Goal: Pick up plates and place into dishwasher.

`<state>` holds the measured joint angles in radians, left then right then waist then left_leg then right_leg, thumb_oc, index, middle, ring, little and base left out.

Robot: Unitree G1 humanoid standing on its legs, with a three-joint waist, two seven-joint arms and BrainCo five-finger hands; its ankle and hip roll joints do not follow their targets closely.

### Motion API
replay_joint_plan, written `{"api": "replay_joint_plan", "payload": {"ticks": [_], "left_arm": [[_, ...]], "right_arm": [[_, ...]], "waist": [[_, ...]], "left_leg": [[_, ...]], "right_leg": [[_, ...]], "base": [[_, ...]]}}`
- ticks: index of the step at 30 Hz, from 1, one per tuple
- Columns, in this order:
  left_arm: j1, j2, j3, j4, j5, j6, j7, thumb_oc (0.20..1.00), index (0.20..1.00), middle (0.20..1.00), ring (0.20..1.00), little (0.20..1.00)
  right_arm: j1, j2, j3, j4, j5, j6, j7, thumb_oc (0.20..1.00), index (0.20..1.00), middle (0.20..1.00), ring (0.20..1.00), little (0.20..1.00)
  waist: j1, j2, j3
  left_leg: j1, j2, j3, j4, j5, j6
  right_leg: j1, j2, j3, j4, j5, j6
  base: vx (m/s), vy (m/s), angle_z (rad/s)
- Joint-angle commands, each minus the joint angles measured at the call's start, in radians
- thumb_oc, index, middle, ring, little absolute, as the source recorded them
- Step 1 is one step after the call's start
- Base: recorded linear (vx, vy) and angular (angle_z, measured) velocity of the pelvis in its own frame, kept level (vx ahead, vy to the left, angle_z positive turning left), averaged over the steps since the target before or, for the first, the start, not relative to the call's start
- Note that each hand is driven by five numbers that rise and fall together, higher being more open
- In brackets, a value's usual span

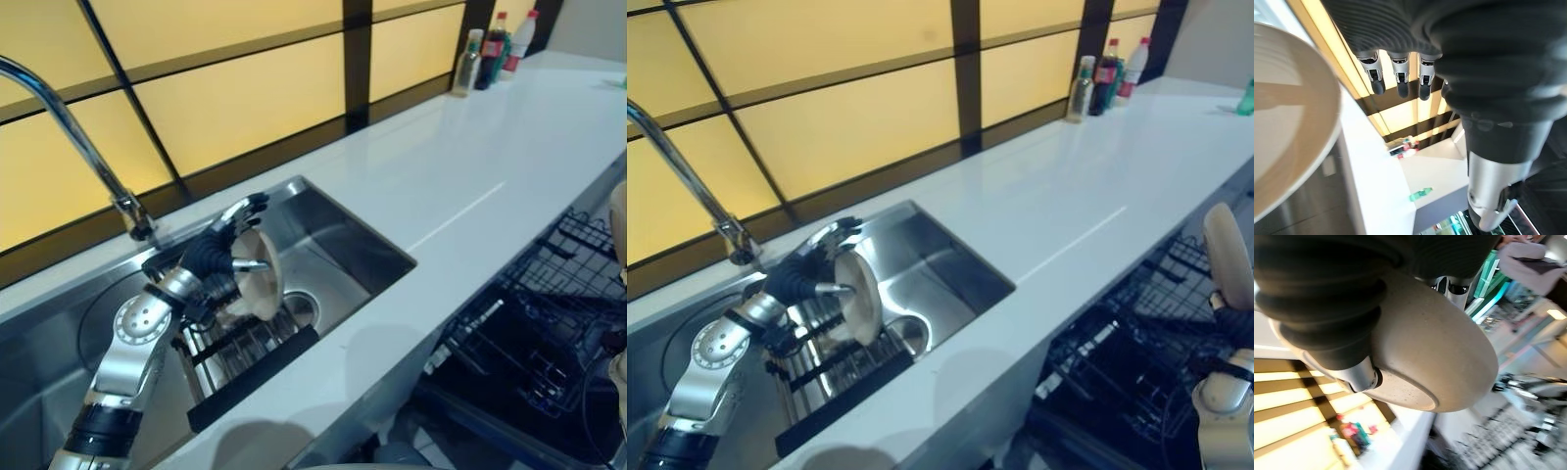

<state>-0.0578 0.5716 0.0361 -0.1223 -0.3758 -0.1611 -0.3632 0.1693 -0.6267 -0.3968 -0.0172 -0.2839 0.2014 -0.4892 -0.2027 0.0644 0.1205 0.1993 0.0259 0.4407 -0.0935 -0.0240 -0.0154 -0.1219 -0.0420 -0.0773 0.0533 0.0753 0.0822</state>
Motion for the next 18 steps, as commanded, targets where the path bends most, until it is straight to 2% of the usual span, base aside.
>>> {"api": "replay_joint_plan", "payload": {"ticks": [1, 9, 18], "left_arm": [[0.022, 0.041, 0.084, 0.008, -0.034, -0.034, 0.031, 1.0, 1.0, 1.0, 1.0, 1.0], [0.066, 0.026, 0.108, 0.019, -0.036, -0.041, 0.004, 1.0, 1.0, 1.0, 1.0, 1.0], [0.13, -0.004, 0.095, 0.016, -0.034, -0.03, 0.002, 1.0, 1.0, 1.0, 1.0, 1.0]], "right_arm": [[-0.052, -0.055, -0.014, -0.008, 0.002, -0.022, 0.022, 0.2, 0.2, 0.2, 0.2, 0.2], [-0.034, -0.05, 0.002, 0.057, 0.015, -0.039, 0.081, 0.2, 0.2, 0.2, 0.2, 0.2], [0.029, -0.052, 0.018, 0.058, -0.009, -0.07, 0.178, 0.2, 0.2, 0.2, 0.2, 0.2]], "waist": [[0.0, -0.015, -0.041], [0.003, -0.012, -0.024], [-0.008, 0.015, -0.009]], "left_leg": [[-0.04, -0.058, -0.004, 0.24, -0.263, 0.118], [-0.061, -0.04, -0.017, 0.351, -0.304, 0.121], [-0.044, -0.065, -0.054, 0.363, -0.304, 0.121]], "right_leg": [[0.027, -0.061, -0.027, 0.109, -0.115, 0.077], [0.044, -0.042, -0.016, 0.162, -0.161, 0.044], [0.036, -0.059, 0.004, 0.227, -0.179, 0.051]], "base": [[0.06, -0.119, -0.56], [0.12, -0.127, -0.24], [0.15, -0.001, -0.01]]}}
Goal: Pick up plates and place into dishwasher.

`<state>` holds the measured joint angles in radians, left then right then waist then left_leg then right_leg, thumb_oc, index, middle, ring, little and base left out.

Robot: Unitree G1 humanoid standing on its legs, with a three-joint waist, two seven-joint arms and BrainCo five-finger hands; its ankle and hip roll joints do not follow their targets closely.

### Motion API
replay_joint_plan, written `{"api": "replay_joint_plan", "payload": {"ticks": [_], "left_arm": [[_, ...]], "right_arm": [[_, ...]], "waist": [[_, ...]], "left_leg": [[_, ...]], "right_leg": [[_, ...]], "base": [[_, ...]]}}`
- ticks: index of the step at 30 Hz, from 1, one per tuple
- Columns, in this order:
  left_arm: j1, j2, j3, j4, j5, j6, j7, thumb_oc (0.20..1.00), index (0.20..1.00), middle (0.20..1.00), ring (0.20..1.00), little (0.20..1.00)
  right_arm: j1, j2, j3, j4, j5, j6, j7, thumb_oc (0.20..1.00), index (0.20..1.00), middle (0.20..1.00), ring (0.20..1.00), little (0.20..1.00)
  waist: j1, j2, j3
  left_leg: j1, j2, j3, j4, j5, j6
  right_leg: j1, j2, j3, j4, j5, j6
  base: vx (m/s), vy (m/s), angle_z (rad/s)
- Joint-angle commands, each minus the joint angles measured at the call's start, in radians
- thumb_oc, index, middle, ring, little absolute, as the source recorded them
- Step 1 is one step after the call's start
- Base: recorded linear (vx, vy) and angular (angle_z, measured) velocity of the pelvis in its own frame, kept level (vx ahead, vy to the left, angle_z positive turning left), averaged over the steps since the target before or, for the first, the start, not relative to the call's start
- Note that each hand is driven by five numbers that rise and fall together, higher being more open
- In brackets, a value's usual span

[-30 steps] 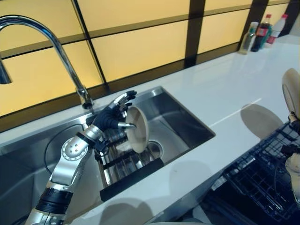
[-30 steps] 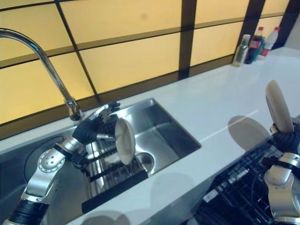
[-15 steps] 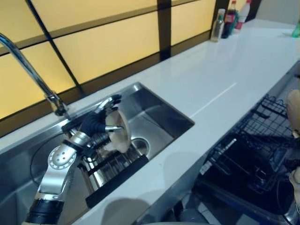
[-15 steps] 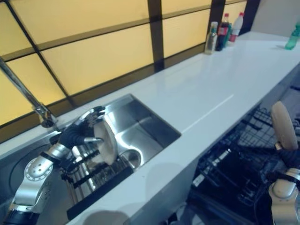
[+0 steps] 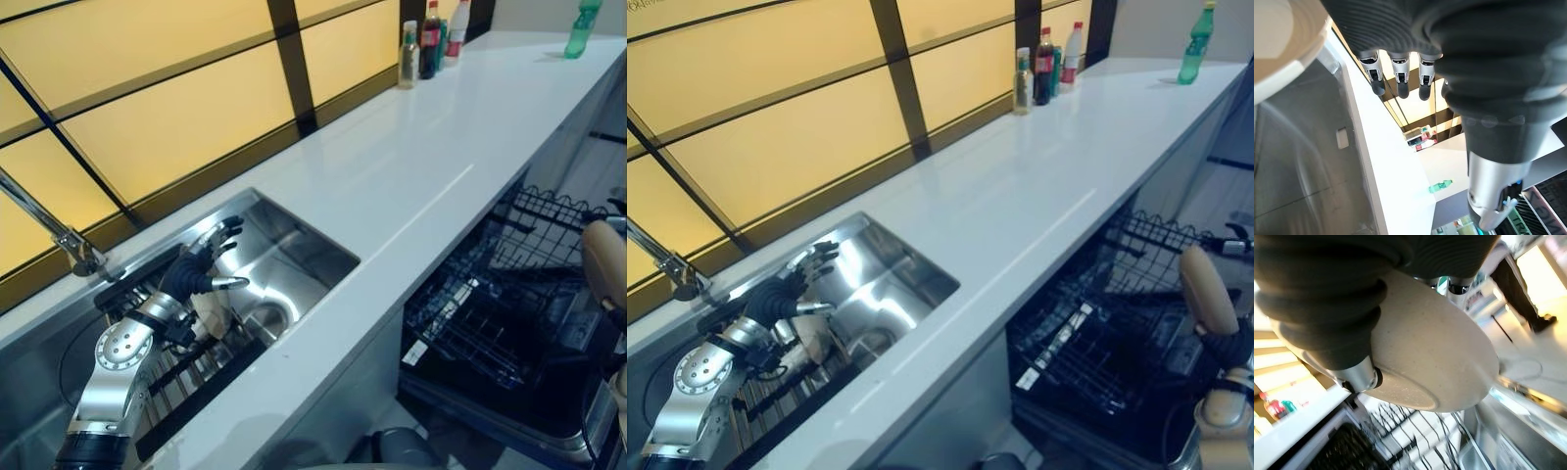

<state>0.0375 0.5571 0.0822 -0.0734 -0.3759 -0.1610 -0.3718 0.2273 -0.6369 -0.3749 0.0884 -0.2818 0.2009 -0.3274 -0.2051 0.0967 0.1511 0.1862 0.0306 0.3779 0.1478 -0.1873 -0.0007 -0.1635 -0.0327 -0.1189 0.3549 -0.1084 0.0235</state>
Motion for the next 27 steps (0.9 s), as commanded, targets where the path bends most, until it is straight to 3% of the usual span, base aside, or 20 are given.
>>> {"api": "replay_joint_plan", "payload": {"ticks": [1, 11, 23, 24, 27], "left_arm": [[0.039, 0.01, 0.047, -0.033, -0.035, -0.031, 0.013, 1.0, 1.0, 1.0, 1.0, 1.0], [0.066, 0.021, 0.024, -0.037, -0.056, -0.035, 0.035, 1.0, 1.0, 1.0, 1.0, 1.0], [0.092, 0.04, 0.019, -0.03, -0.042, -0.013, 0.022, 1.0, 1.0, 1.0, 1.0, 1.0], [0.09, 0.045, 0.017, -0.031, -0.041, -0.008, 0.022, 1.0, 1.0, 1.0, 1.0, 1.0], [0.086, 0.049, 0.007, -0.03, -0.036, -0.004, 0.026, 1.0, 1.0, 1.0, 1.0, 1.0]], "right_arm": [[-0.023, -0.045, -0.004, -0.047, -0.016, -0.075, 0.027, 0.2, 0.2, 0.2, 0.2, 0.2], [-0.013, -0.104, 0.039, -0.04, -0.05, -0.111, 0.149, 0.2, 0.2, 0.2, 0.2, 0.2], [-0.038, -0.117, 0.114, -0.059, -0.047, -0.111, 0.192, 0.2, 0.2, 0.2, 0.2, 0.2], [-0.044, -0.115, 0.127, -0.061, -0.043, -0.109, 0.193, 0.2, 0.2, 0.2, 0.2, 0.2], [-0.062, -0.104, 0.157, -0.062, -0.033, -0.104, 0.194, 0.2, 0.2, 0.2, 0.2, 0.2]], "waist": [[-0.007, -0.017, -0.036], [0.003, -0.016, 0.015], [0.057, -0.078, 0.036], [0.065, -0.091, 0.04], [0.078, -0.1, 0.046]], "left_leg": [[-0.031, -0.071, 0.008, 0.123, -0.14, 0.106], [-0.061, -0.075, -0.008, 0.168, -0.134, 0.105], [-0.071, -0.05, -0.025, 0.211, -0.143, 0.107], [-0.081, -0.049, -0.014, 0.213, -0.12, 0.11], [-0.084, -0.046, -0.02, 0.223, -0.119, 0.11]], "right_leg": [[0.075, -0.071, 0.047, -0.07, 0.006, 0.112], [0.057, -0.097, 0.054, -0.047, 0.02, 0.126], [0.08, -0.088, 0.047, -0.081, 0.058, 0.14], [0.075, -0.09, 0.046, -0.091, 0.081, 0.133], [0.081, -0.088, 0.043, -0.093, 0.085, 0.134]], "base": [[0.08, 0.028, -0.02], [0.05, 0.032, -0.01], [0.05, -0.045, 0.06], [-0.03, -0.101, 0.01], [0.01, -0.076, 0.05]]}}
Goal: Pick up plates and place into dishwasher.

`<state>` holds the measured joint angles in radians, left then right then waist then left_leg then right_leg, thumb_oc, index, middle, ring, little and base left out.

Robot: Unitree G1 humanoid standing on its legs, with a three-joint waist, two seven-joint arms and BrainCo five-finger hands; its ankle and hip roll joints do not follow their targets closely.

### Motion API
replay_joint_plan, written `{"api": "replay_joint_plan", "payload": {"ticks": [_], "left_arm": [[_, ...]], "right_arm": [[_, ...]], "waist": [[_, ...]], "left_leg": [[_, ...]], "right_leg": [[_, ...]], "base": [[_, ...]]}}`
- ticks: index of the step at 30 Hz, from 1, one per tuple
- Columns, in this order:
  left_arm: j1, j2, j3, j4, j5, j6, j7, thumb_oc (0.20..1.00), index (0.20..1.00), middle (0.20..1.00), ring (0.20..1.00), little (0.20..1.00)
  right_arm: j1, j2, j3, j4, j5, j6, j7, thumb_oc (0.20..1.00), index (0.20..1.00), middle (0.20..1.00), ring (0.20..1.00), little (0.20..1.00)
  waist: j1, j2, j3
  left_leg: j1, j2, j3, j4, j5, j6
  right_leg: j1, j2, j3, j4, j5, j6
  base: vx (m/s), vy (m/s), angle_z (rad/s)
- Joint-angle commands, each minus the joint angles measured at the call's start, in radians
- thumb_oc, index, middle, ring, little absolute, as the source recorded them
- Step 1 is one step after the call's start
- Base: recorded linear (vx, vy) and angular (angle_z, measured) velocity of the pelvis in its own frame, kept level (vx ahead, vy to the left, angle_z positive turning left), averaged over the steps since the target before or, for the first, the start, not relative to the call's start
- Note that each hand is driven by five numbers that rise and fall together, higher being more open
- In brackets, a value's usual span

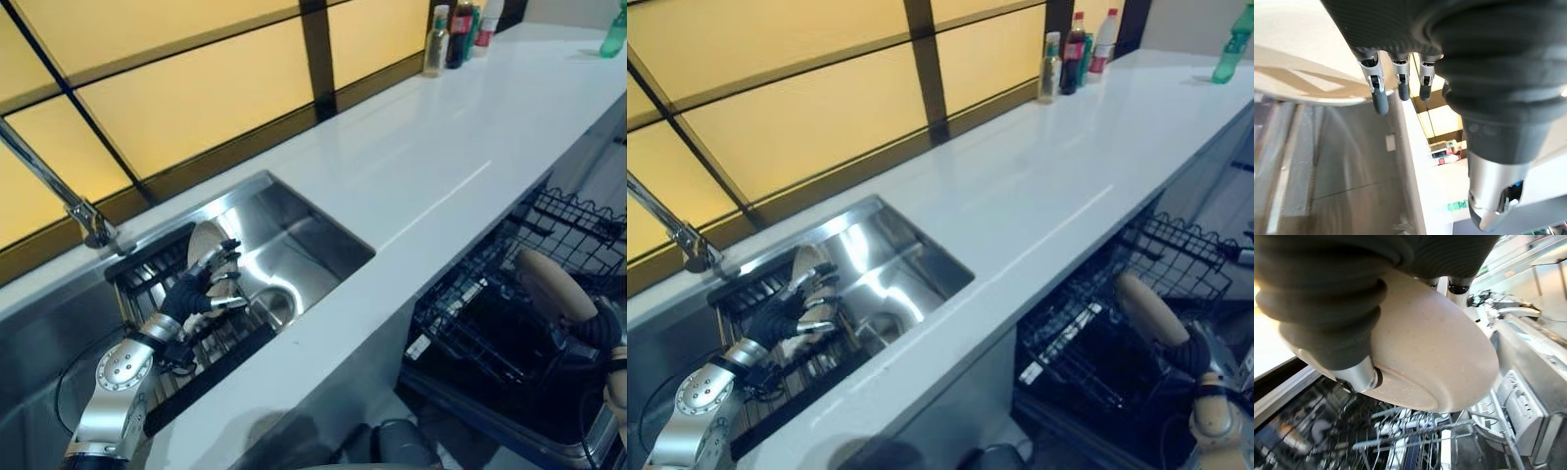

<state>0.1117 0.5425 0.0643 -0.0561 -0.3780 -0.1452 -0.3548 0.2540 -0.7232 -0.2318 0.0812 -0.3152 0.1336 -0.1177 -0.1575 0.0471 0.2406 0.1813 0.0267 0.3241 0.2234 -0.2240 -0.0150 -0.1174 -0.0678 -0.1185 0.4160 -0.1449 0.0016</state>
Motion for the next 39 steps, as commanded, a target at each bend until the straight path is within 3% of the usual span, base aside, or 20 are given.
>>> {"api": "replay_joint_plan", "payload": {"ticks": [1, 8, 19, 31, 39], "left_arm": [[0.011, 0.069, 0.024, -0.043, -0.036, -0.02, 0.008, 1.0, 1.0, 1.0, 1.0, 1.0], [0.024, 0.087, 0.03, -0.041, -0.015, -0.003, 0.005, 1.0, 1.0, 1.0, 1.0, 1.0], [0.008, 0.132, 0.008, -0.06, -0.017, -0.005, 0.029, 1.0, 1.0, 1.0, 1.0, 1.0], [-0.116, 0.202, -0.048, -0.06, -0.071, -0.047, 0.135, 1.0, 1.0, 1.0, 1.0, 1.0], [-0.155, 0.201, -0.066, -0.063, -0.084, -0.069, 0.195, 1.0, 1.0, 1.0, 1.0, 1.0]], "right_arm": [[-0.096, -0.015, 0.026, -0.053, 0.004, -0.032, -0.015, 0.2, 0.2, 0.2, 0.2, 0.2], [-0.1, 0.02, 0.083, -0.026, 0.035, 0.005, -0.008, 0.2, 0.2, 0.2, 0.2, 0.2], [-0.157, 0.078, 0.186, 0.087, 0.114, 0.054, -0.064, 0.2, 0.2, 0.2, 0.2, 0.2], [-0.296, 0.02, 0.195, 0.185, 0.177, 0.065, -0.113, 0.2, 0.2, 0.2, 0.2, 0.2], [-0.35, -0.054, 0.188, 0.255, 0.102, 0.157, -0.113, 0.2, 0.2, 0.2, 0.2, 0.2]], "waist": [[0.036, -0.053, -0.043], [0.06, -0.063, -0.027], [0.095, -0.035, 0.023], [0.092, 0.042, 0.123], [0.074, 0.105, 0.168]], "left_leg": [[-0.08, -0.04, 0.034, 0.15, -0.081, 0.124], [-0.101, -0.019, 0.029, 0.185, -0.074, 0.126], [-0.203, 0.016, -0.002, 0.269, -0.068, 0.114], [-0.398, 0.03, 0.005, 0.358, -0.04, 0.097], [-0.455, 0.029, 0.021, 0.374, -0.027, 0.079]], "right_leg": [[0.036, -0.053, 0.041, -0.155, 0.124, 0.156], [0.04, -0.056, 0.023, -0.139, 0.126, 0.159], [0.032, -0.055, -0.003, -0.12, 0.108, 0.158], [-0.071, -0.066, -0.032, -0.085, 0.085, 0.13], [-0.115, -0.079, -0.045, -0.075, 0.068, 0.102]], "base": [[0.03, -0.061, 0.01], [0.02, -0.079, 0.04], [-0.04, -0.07, 0.1], [-0.16, -0.025, 0.02], [-0.06, 0.021, -0.02]]}}
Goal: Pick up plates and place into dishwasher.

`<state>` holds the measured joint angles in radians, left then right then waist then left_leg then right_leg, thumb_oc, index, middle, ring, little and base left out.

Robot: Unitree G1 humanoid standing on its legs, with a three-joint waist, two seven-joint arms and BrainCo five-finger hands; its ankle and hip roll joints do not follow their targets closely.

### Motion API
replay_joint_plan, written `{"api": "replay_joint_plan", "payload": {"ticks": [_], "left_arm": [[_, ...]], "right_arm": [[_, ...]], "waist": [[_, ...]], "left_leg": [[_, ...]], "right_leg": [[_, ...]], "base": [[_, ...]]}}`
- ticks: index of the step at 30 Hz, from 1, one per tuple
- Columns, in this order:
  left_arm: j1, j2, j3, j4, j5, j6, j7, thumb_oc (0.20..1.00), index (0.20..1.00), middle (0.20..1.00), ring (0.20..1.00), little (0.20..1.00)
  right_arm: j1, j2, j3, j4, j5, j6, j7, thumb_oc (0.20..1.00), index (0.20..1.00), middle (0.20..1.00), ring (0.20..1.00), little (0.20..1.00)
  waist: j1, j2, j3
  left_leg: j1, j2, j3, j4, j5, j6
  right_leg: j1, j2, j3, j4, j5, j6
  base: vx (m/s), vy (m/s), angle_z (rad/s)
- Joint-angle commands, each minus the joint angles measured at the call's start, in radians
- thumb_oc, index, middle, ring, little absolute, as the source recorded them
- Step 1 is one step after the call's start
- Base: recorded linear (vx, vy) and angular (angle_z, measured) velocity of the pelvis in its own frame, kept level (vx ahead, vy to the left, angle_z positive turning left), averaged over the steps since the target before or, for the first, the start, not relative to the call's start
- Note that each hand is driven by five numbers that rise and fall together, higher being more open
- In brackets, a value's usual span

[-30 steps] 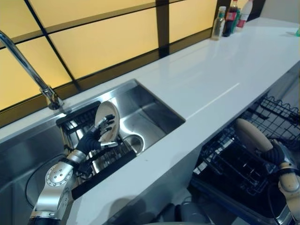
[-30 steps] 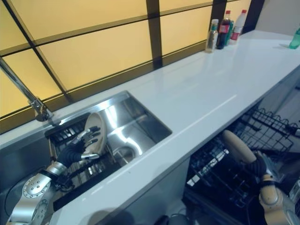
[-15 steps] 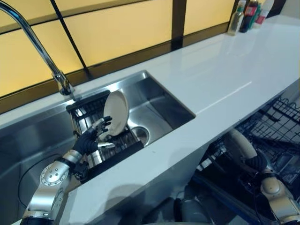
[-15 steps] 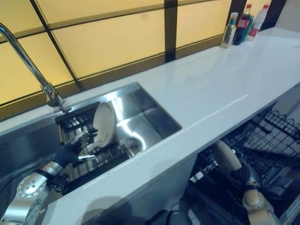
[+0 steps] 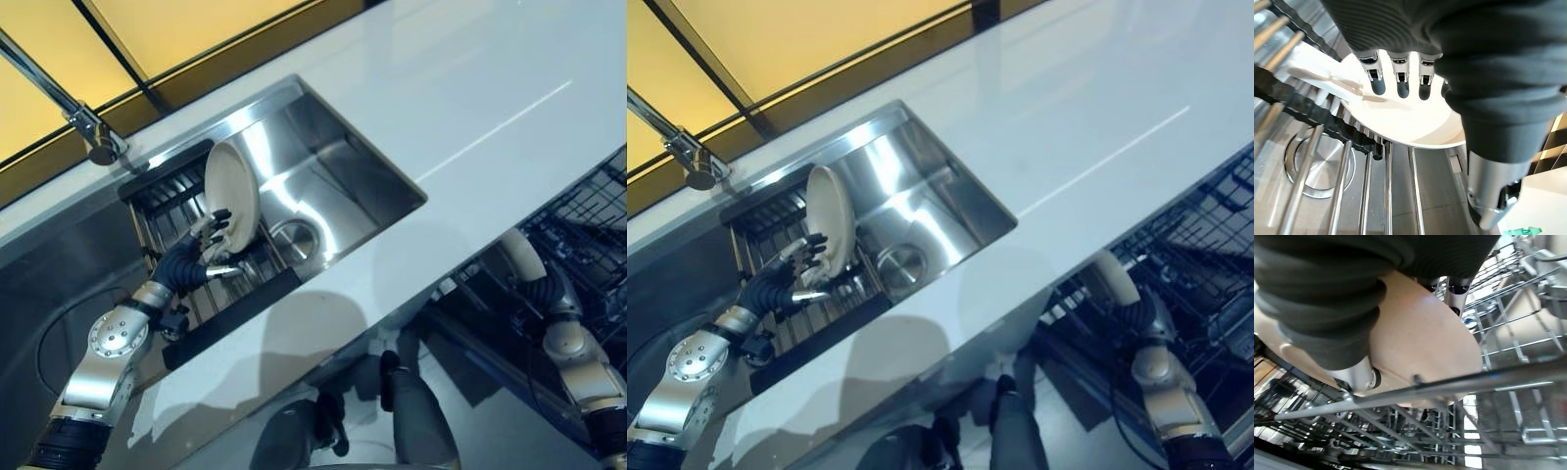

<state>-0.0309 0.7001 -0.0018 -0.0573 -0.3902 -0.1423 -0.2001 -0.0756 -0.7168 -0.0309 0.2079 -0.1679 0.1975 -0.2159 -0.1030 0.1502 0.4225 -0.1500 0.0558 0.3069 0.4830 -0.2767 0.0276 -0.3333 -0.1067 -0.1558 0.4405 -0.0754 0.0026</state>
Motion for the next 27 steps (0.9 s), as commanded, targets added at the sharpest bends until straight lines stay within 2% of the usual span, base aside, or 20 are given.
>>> {"api": "replay_joint_plan", "payload": {"ticks": [1, 9, 15, 20, 21, 22, 23, 24, 27], "left_arm": [[-0.016, 0.043, -0.002, -0.067, -0.075, -0.072, 0.048, 1.0, 1.0, 1.0, 1.0, 1.0], [-0.017, 0.016, -0.008, -0.086, -0.085, -0.075, 0.066, 1.0, 1.0, 1.0, 1.0, 1.0], [-0.024, 0.011, -0.008, -0.106, -0.073, -0.066, 0.074, 1.0, 1.0, 1.0, 1.0, 1.0], [-0.044, 0.018, -0.015, -0.112, -0.066, -0.045, 0.083, 1.0, 1.0, 1.0, 1.0, 1.0], [-0.047, 0.02, -0.016, -0.111, -0.067, -0.043, 0.083, 1.0, 1.0, 1.0, 1.0, 1.0], [-0.048, 0.021, -0.016, -0.111, -0.068, -0.041, 0.082, 1.0, 1.0, 1.0, 1.0, 1.0], [-0.049, 0.02, -0.015, -0.111, -0.067, -0.038, 0.082, 1.0, 1.0, 1.0, 1.0, 1.0], [-0.048, 0.017, -0.016, -0.111, -0.065, -0.036, 0.082, 1.0, 1.0, 1.0, 1.0, 1.0], [-0.038, 0.01, -0.013, -0.115, -0.06, -0.034, 0.078, 1.0, 1.0, 1.0, 1.0, 1.0]], "right_arm": [[-0.035, -0.075, -0.012, 0.15, -0.045, 0.11, -0.02, 0.2, 0.2, 0.2, 0.2, 0.2], [-0.08, -0.128, -0.025, 0.212, -0.06, 0.187, 0.025, 0.2, 0.2, 0.2, 0.2, 0.2], [-0.068, -0.123, -0.014, 0.259, -0.069, 0.236, 0.104, 0.2, 0.2, 0.2, 0.2, 0.2], [-0.076, -0.119, 0.002, 0.312, -0.041, 0.242, 0.103, 0.2, 0.2, 0.2, 0.2, 0.2], [-0.078, -0.117, 0.003, 0.325, -0.038, 0.237, 0.1, 0.42, 0.42, 0.42, 0.42, 0.42], [-0.078, -0.116, 0.003, 0.328, -0.038, 0.237, 0.102, 0.689, 0.689, 0.689, 0.689, 0.689], [-0.077, -0.116, -0.001, 0.328, -0.042, 0.236, 0.11, 0.915, 0.915, 0.915, 0.915, 0.915], [-0.075, -0.113, -0.002, 0.326, -0.043, 0.24, 0.112, 1.0, 1.0, 1.0, 1.0, 1.0], [-0.055, -0.102, -0.013, 0.316, -0.058, 0.244, 0.117, 1.0, 1.0, 1.0, 1.0, 1.0]], "waist": [[0.019, 0.013, -0.008], [0.008, 0.06, 0.02], [0.006, 0.057, 0.033], [0.009, 0.047, 0.037], [0.01, 0.046, 0.037], [0.011, 0.045, 0.036], [0.011, 0.045, 0.034], [0.01, 0.045, 0.033], [0.01, 0.042, 0.028]], "left_leg": [[-0.127, -0.003, 0.038, 0.115, 0.027, 0.034], [-0.136, -0.005, 0.041, 0.129, 0.044, 0.018], [-0.14, 0.0, 0.041, 0.136, 0.052, 0.016], [-0.135, 0.005, 0.037, 0.134, 0.054, 0.015], [-0.131, 0.007, 0.036, 0.133, 0.056, 0.015], [-0.129, 0.008, 0.036, 0.132, 0.056, 0.015], [-0.126, 0.007, 0.036, 0.13, 0.056, 0.014], [-0.121, 0.008, 0.037, 0.126, 0.058, 0.013], [-0.109, 0.006, 0.035, 0.119, 0.059, 0.013]], "right_leg": [[0.098, -0.044, -0.01, -0.098, -0.004, 0.097], [0.09, -0.056, -0.012, -0.072, -0.029, 0.068], [0.093, -0.055, -0.008, -0.068, -0.031, 0.06], [0.102, -0.054, -0.011, -0.071, -0.025, 0.061], [0.106, -0.055, -0.011, -0.07, -0.023, 0.062], [0.108, -0.055, -0.012, -0.07, -0.022, 0.063], [0.111, -0.056, -0.012, -0.071, -0.022, 0.064], [0.115, -0.057, -0.012, -0.072, -0.02, 0.065], [0.125, -0.06, -0.011, -0.075, -0.015, 0.07]], "base": [[-0.03, 0.04, 0.03], [0.0, 0.042, 0.05], [0.0, 0.005, 0.01], [-0.01, -0.007, 0.0], [0.0, 0.0, 0.0], [0.0, 0.0, 0.0], [0.0, 0.0, 0.0], [0.0, 0.0, 0.0], [0.01, 0.005, 0.01]]}}
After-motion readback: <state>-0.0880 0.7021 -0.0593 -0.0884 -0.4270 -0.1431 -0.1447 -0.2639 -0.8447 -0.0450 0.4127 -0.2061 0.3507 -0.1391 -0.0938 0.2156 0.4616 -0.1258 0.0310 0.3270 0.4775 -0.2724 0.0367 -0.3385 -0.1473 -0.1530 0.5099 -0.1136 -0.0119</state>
